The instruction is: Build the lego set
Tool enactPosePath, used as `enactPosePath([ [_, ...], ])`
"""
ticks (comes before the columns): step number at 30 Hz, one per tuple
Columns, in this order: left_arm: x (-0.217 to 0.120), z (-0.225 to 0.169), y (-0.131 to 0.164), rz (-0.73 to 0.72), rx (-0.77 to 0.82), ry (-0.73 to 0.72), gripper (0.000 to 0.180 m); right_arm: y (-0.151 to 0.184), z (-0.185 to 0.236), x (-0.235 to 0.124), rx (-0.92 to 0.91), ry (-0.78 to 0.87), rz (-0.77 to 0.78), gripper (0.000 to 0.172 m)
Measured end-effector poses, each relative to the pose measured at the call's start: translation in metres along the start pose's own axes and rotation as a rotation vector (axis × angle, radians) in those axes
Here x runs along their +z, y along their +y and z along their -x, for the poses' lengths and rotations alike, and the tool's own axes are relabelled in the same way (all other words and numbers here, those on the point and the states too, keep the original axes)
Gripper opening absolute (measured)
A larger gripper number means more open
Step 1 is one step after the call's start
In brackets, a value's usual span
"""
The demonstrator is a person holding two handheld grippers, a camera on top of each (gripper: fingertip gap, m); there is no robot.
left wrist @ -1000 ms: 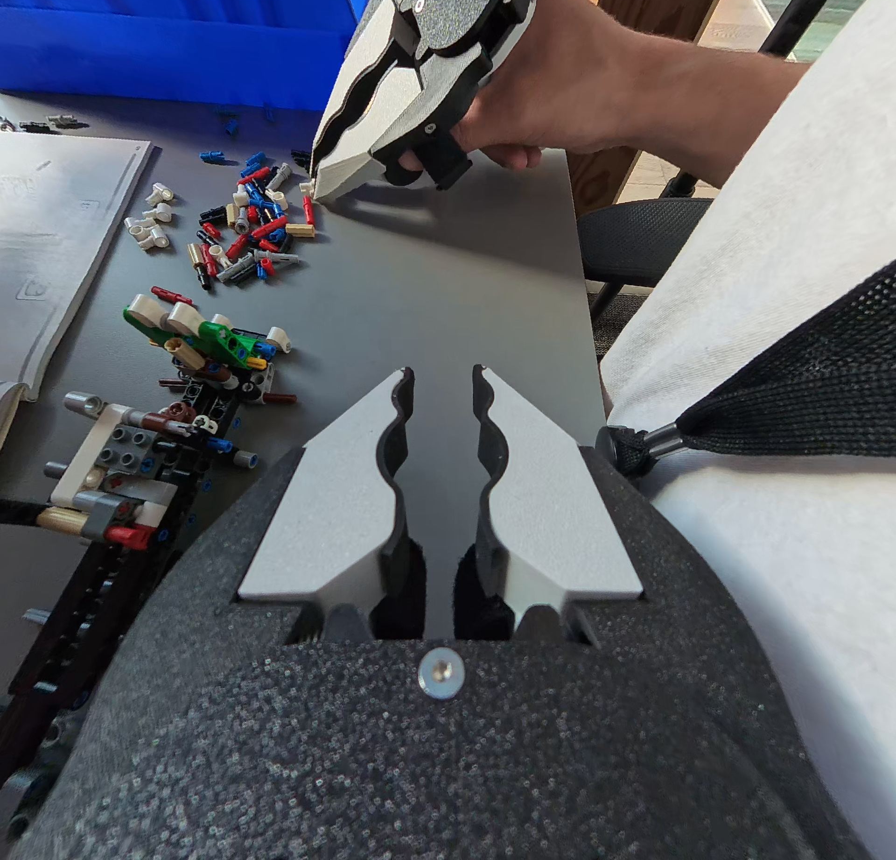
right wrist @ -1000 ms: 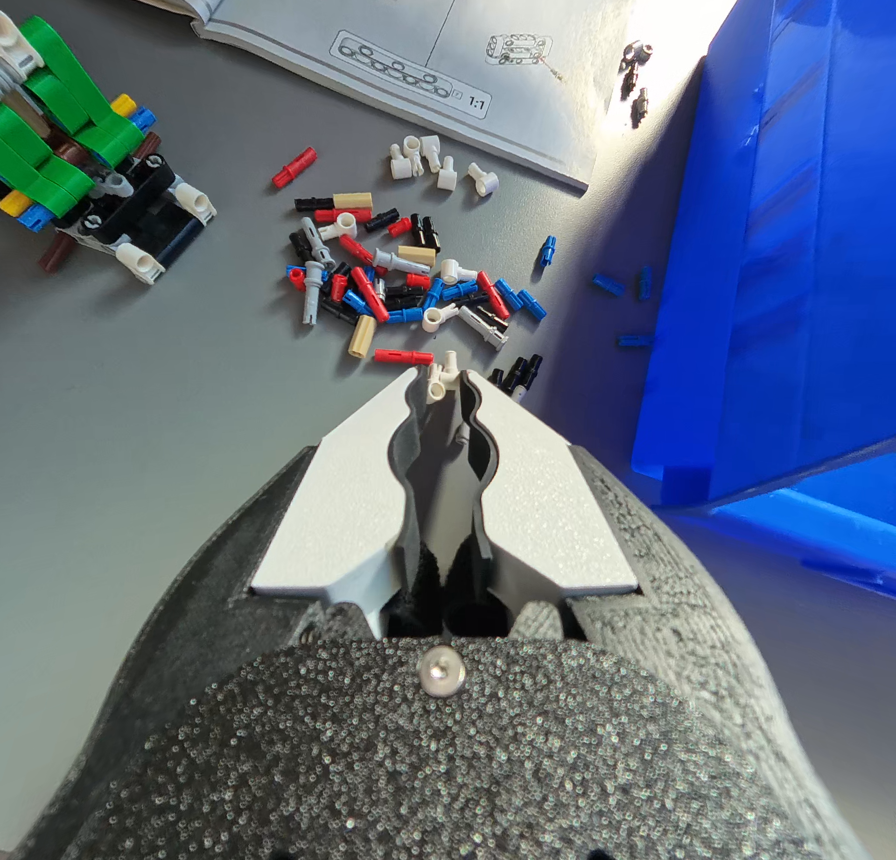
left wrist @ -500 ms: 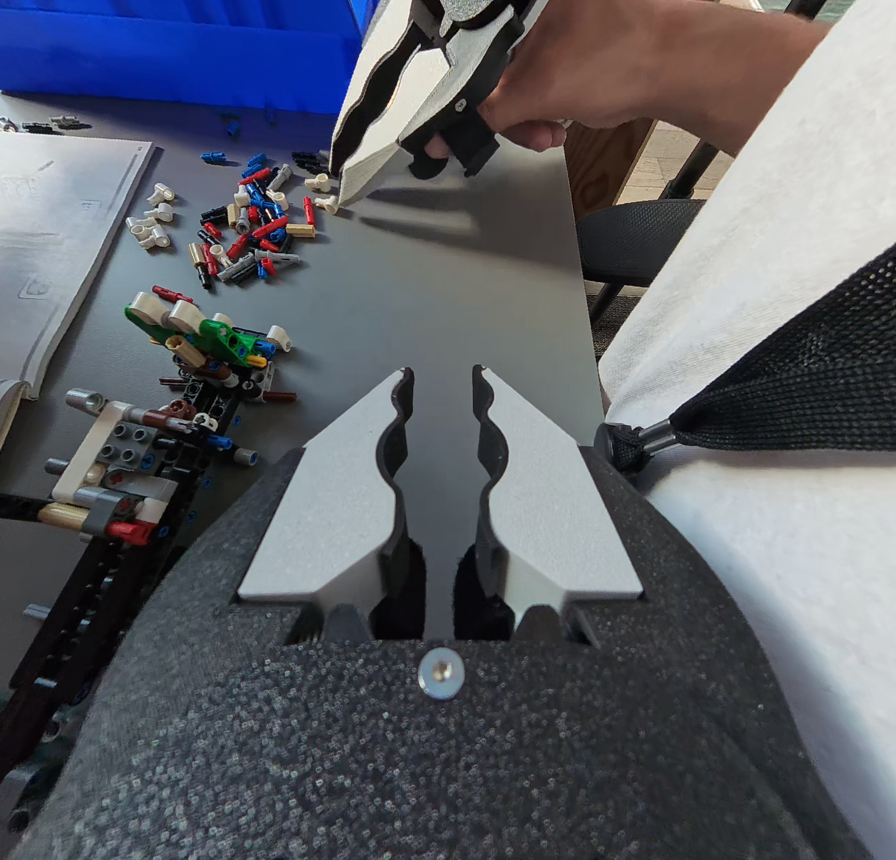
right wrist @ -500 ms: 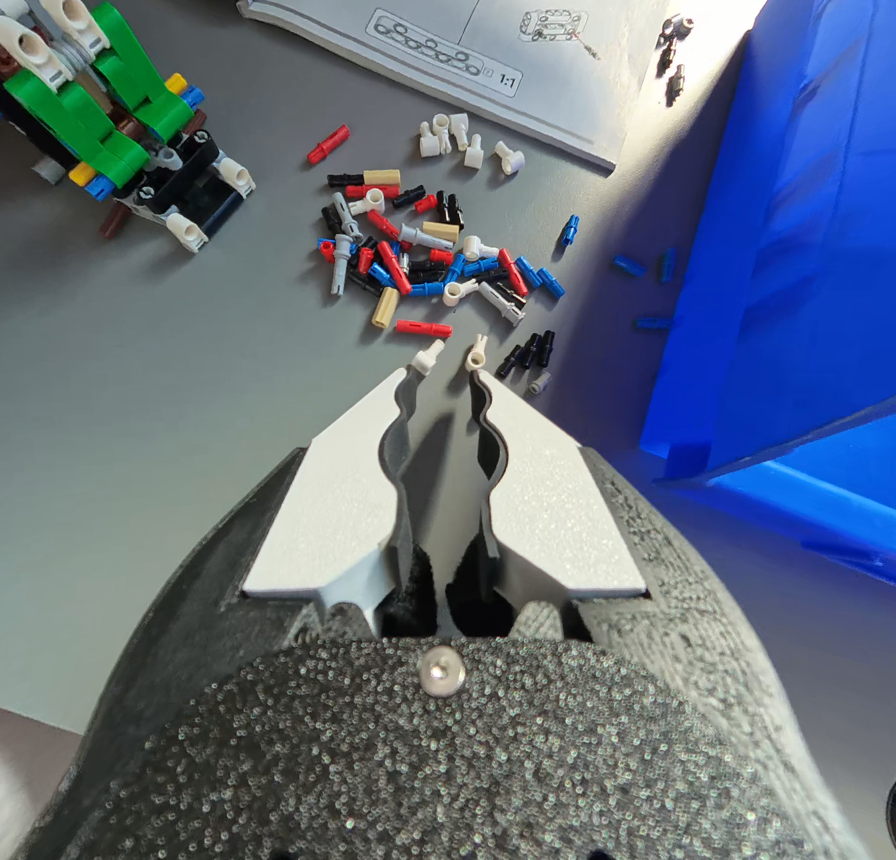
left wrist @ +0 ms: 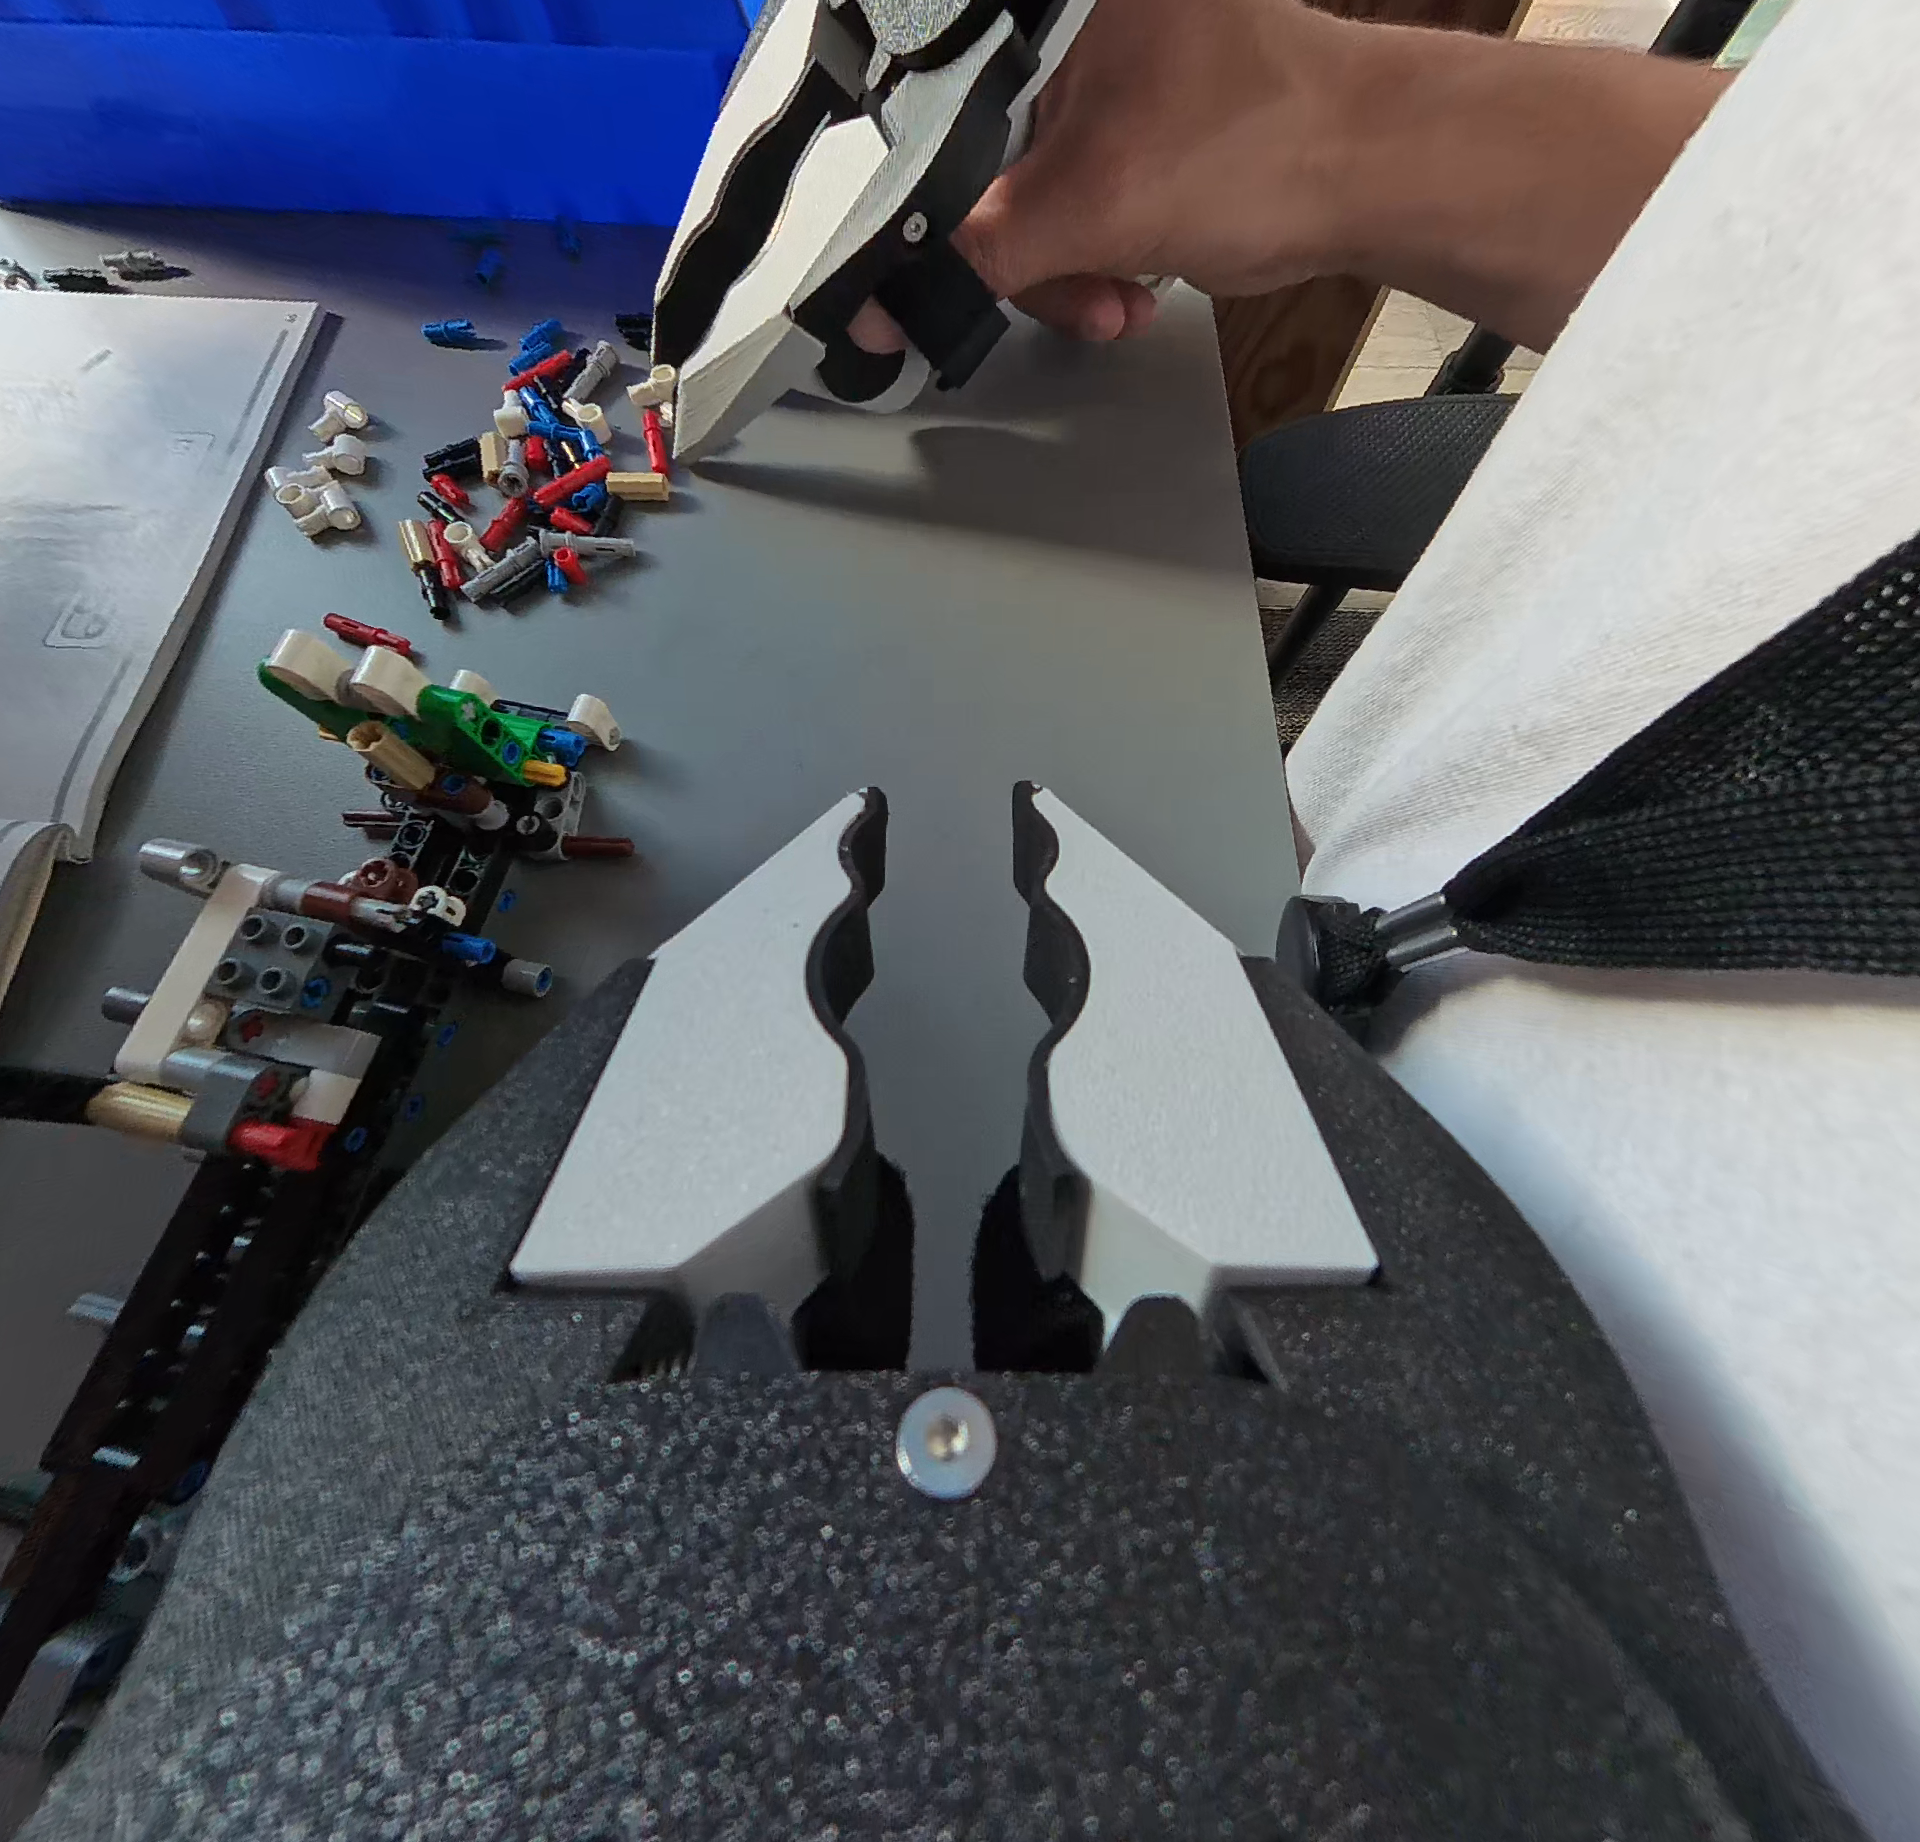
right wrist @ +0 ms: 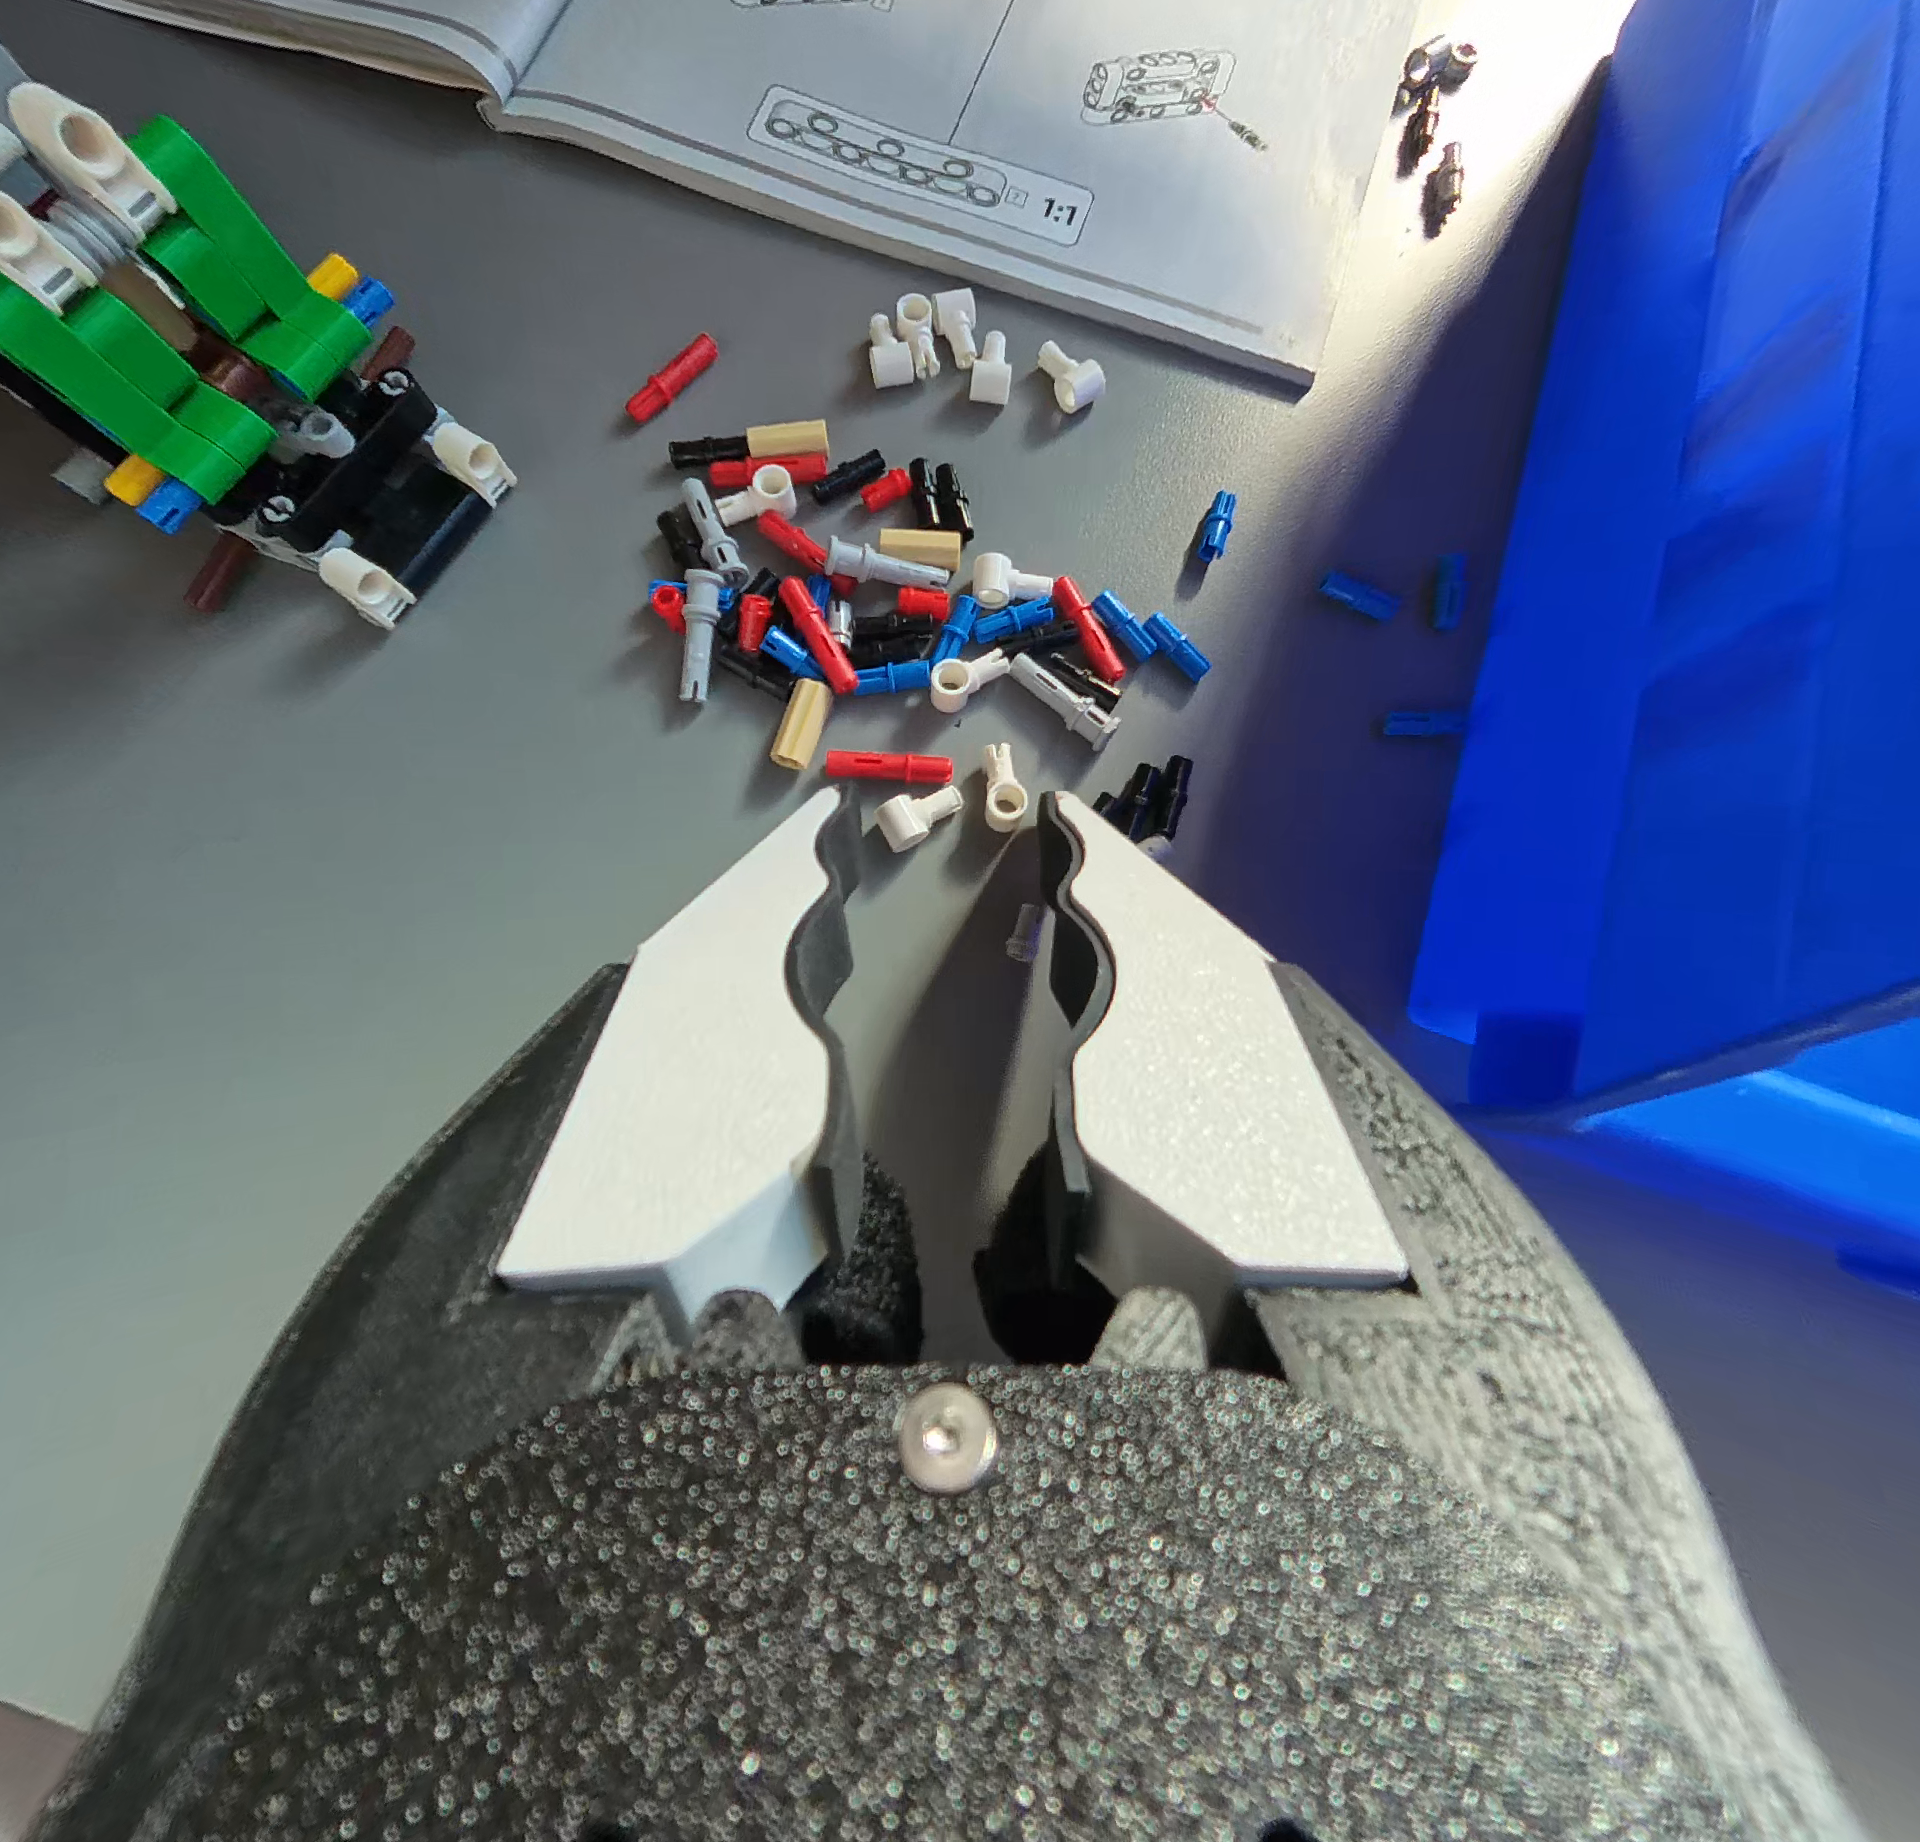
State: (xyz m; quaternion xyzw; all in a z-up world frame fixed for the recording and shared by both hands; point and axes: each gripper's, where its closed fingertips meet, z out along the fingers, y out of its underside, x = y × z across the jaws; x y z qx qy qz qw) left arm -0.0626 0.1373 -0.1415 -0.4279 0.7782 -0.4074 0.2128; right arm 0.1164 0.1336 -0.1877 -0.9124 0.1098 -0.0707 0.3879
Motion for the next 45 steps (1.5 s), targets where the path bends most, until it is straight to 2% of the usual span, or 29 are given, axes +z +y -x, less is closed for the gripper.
enactPosePath([
  [7,-0.001,-0.001,0.000,0.004,0.003,-0.007,0.022,-0.001,0.001,0.001,-0.012,-0.014,-0.007,0.017],
  [15,-0.002,0.001,-0.002,0.000,-0.011,0.000,0.022,-0.001,0.000,0.001,-0.014,-0.008,-0.011,0.016],
  [18,-0.005,0.002,-0.003,-0.002,-0.009,-0.007,0.022,0.000,-0.003,0.001,-0.018,0.003,-0.012,0.005],
  [37,-0.009,-0.014,-0.002,-0.024,-0.010,-0.017,0.022,0.002,0.000,-0.003,0.002,0.004,-0.023,0.032],
  [42,-0.009,-0.012,-0.001,-0.007,-0.005,-0.016,0.022,0.003,0.004,-0.006,-0.010,-0.020,-0.016,0.035],
  [45,-0.011,-0.011,-0.002,-0.011,-0.011,-0.020,0.022,0.003,0.000,-0.016,-0.034,-0.009,-0.053,0.031],
])
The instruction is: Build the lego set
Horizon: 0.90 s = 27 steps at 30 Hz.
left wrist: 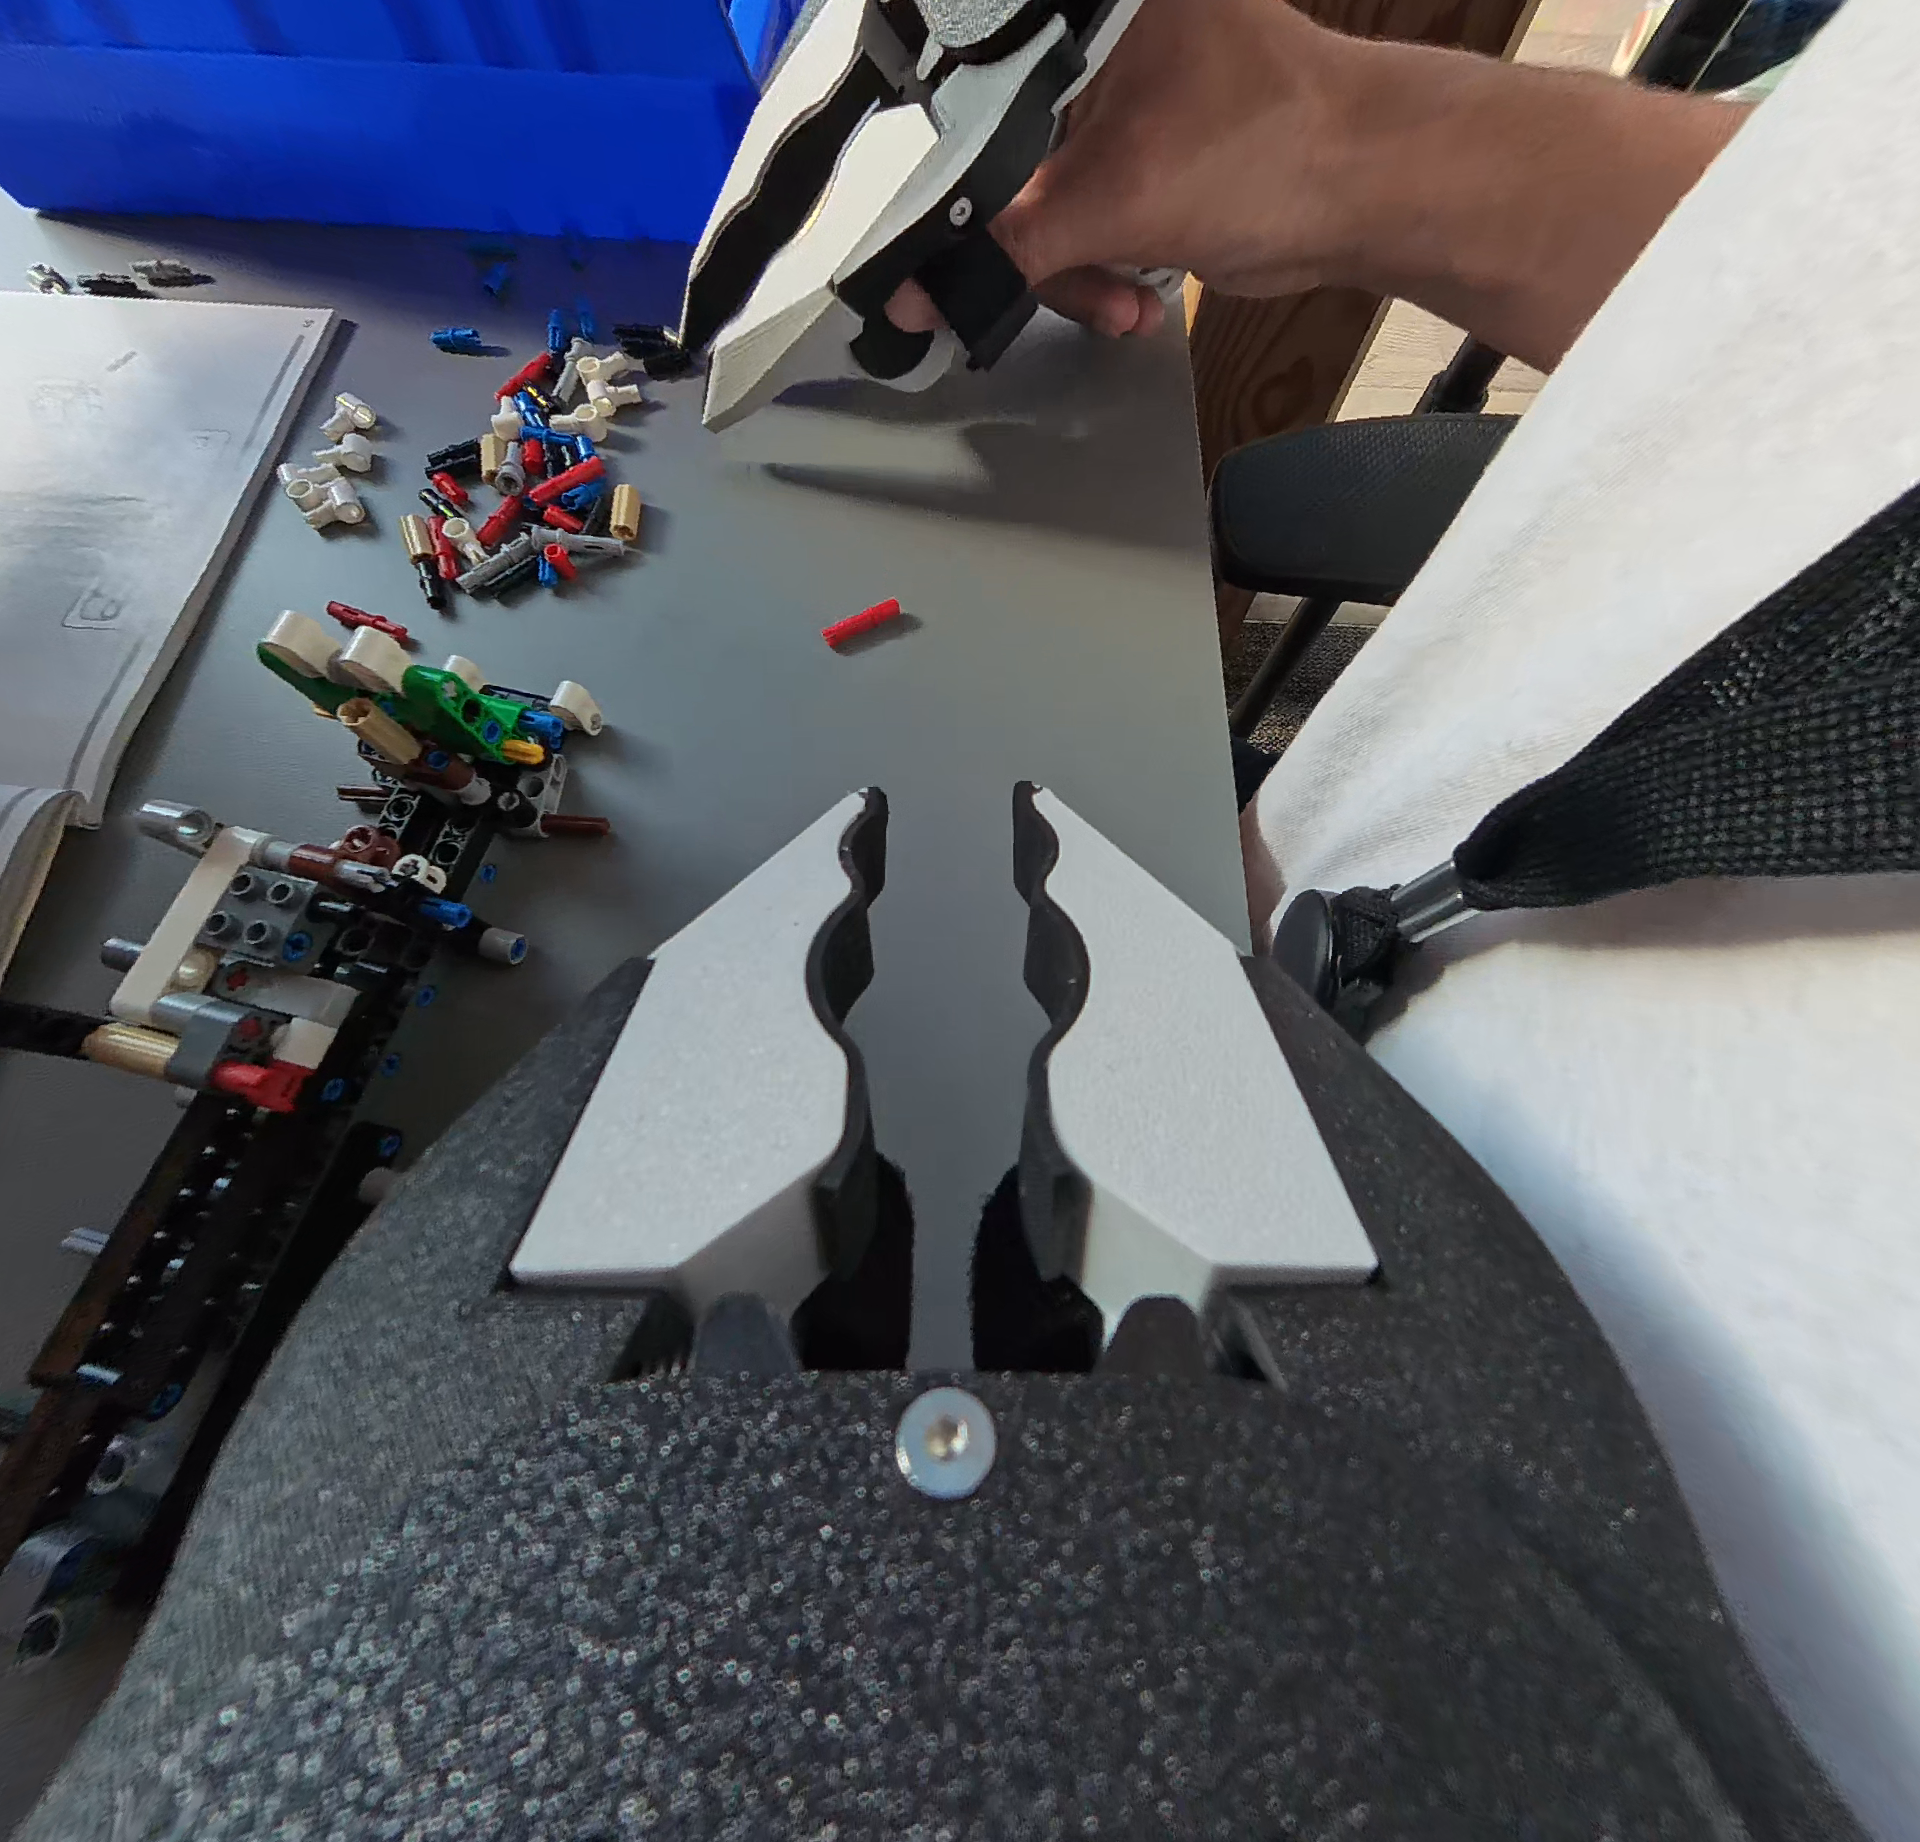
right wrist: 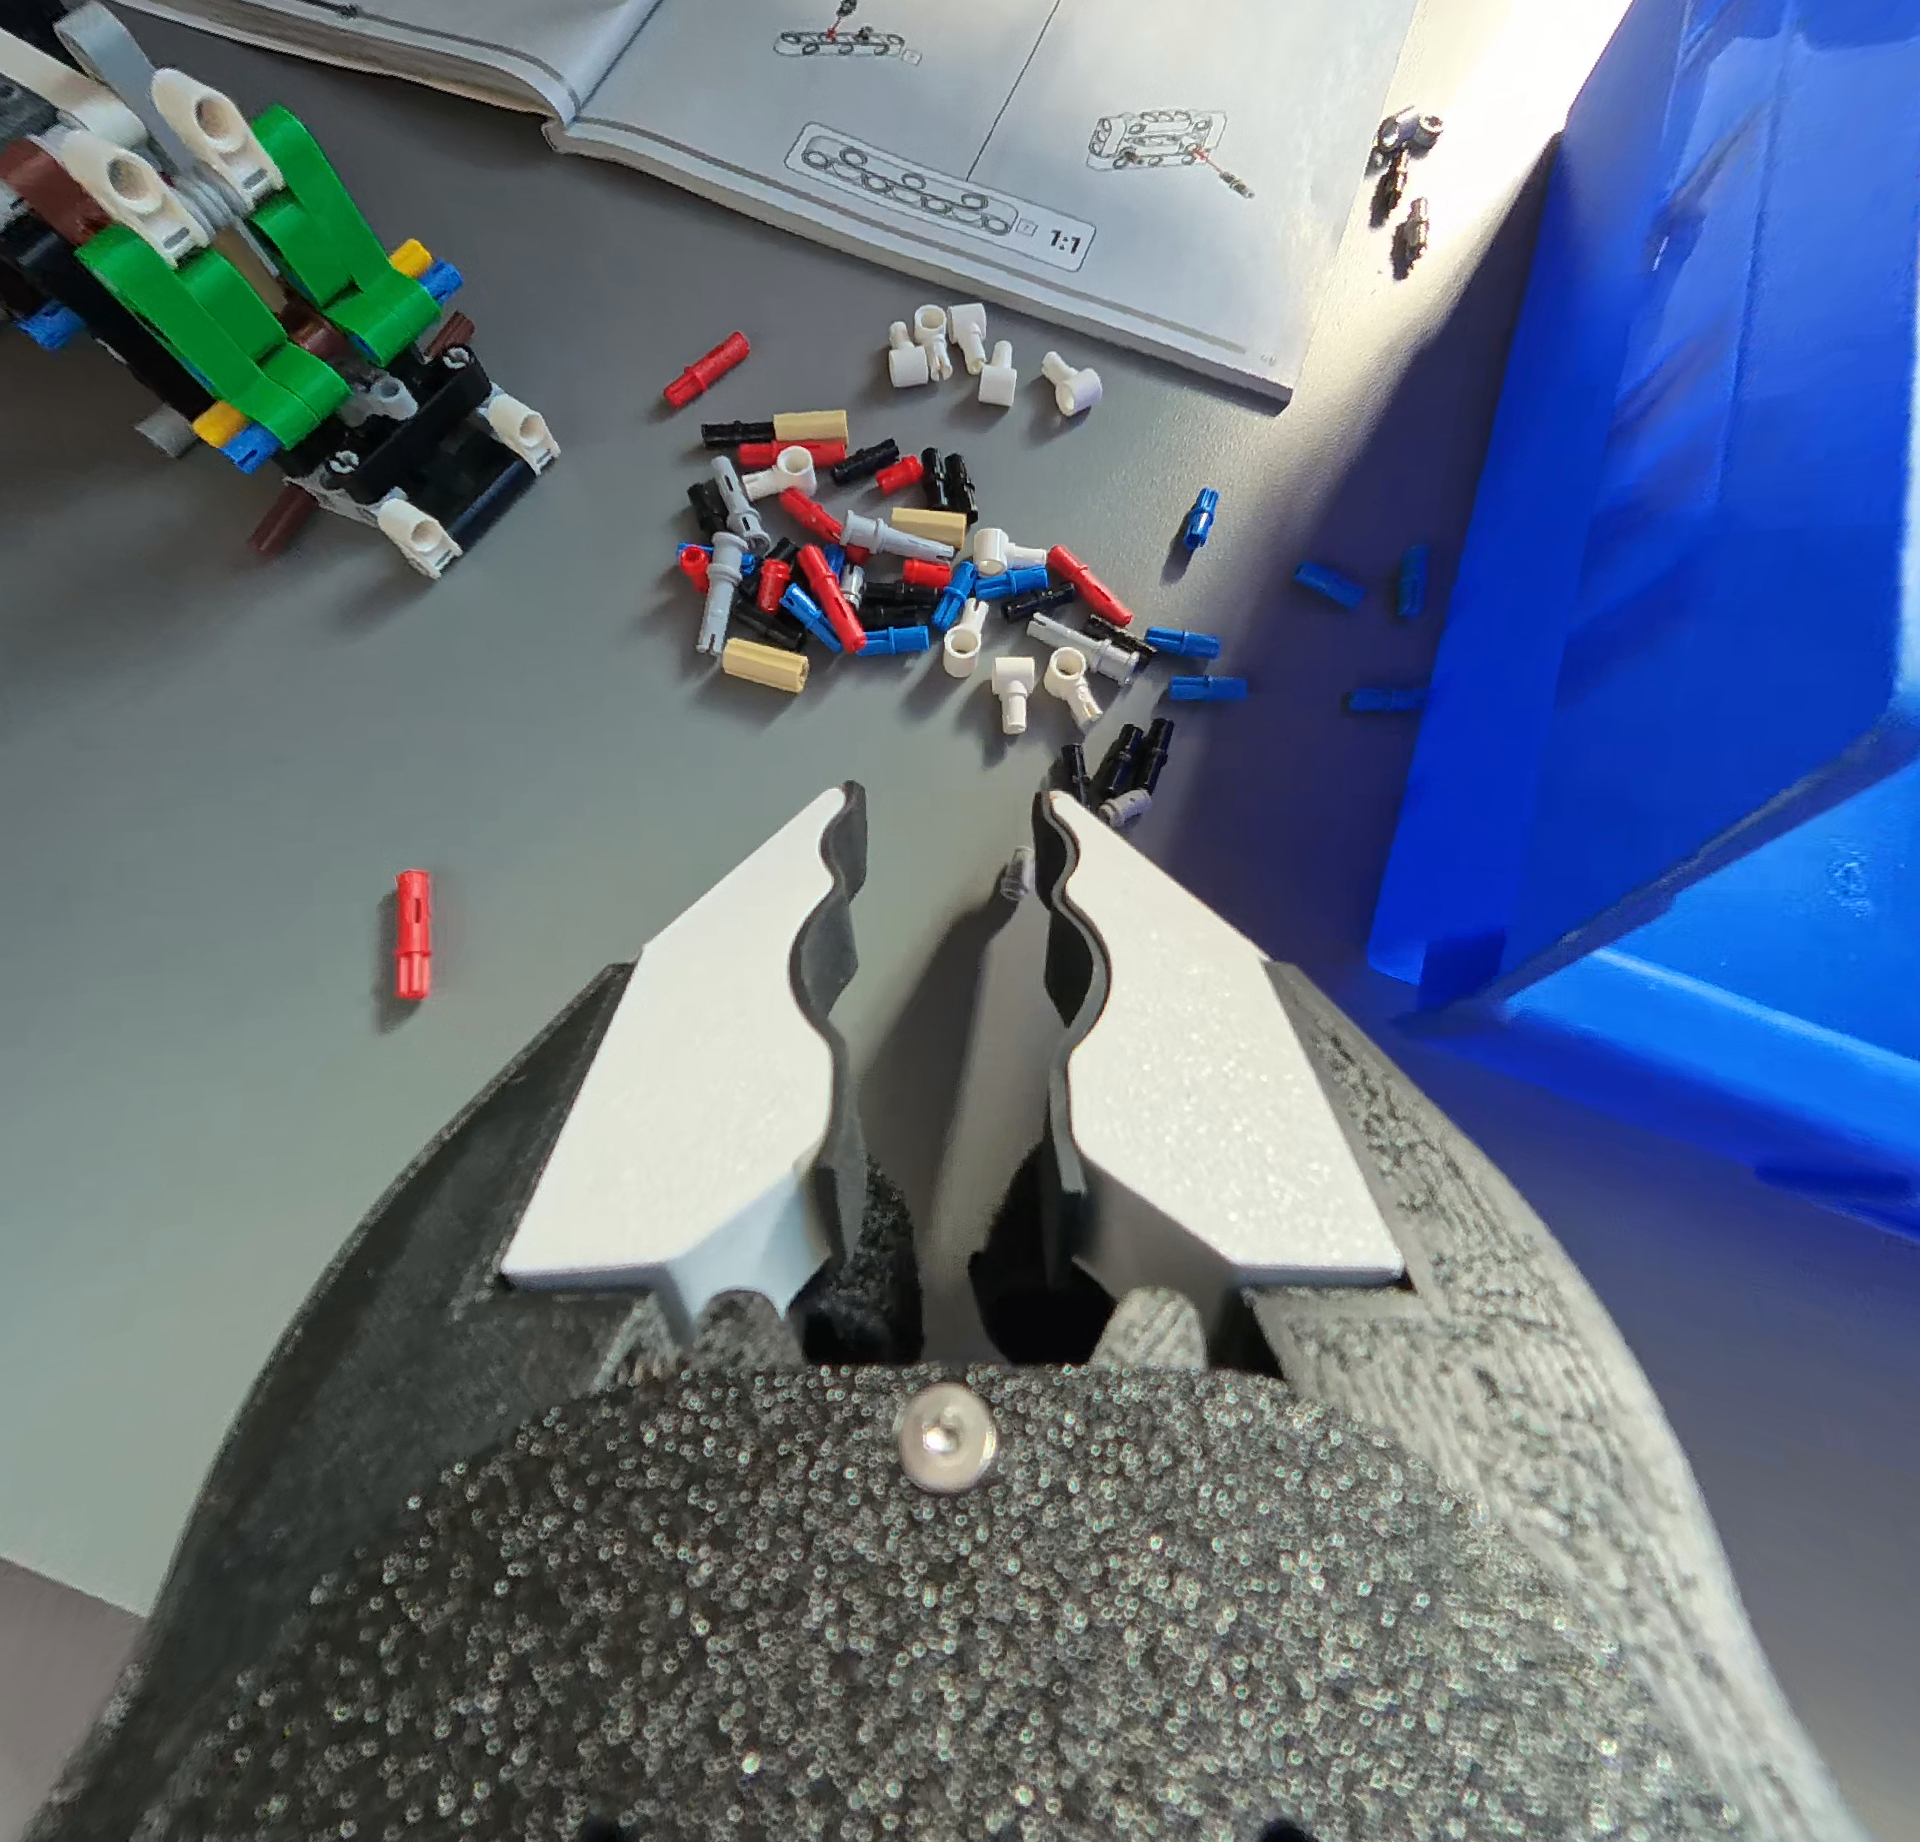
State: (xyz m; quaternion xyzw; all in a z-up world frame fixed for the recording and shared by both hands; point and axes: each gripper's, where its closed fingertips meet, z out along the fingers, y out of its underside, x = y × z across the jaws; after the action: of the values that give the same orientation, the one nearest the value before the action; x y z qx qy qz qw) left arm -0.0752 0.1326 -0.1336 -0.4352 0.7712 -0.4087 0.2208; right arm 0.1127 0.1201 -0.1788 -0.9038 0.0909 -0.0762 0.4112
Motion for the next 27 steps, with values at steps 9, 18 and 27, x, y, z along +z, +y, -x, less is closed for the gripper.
enactPosePath([
  [9,0.020,0.005,0.014,0.087,0.030,-0.032,0.022,-0.015,0.055,-0.009,-0.061,-0.307,-0.075,0.027],
  [18,0.044,0.006,0.019,0.190,0.158,-0.019,0.023,0.014,0.104,-0.025,-0.197,-0.396,0.026,0.024],
  [27,0.037,0.005,0.023,0.177,0.114,-0.026,0.023,0.016,0.097,-0.014,-0.306,-0.270,0.038,0.003],
])
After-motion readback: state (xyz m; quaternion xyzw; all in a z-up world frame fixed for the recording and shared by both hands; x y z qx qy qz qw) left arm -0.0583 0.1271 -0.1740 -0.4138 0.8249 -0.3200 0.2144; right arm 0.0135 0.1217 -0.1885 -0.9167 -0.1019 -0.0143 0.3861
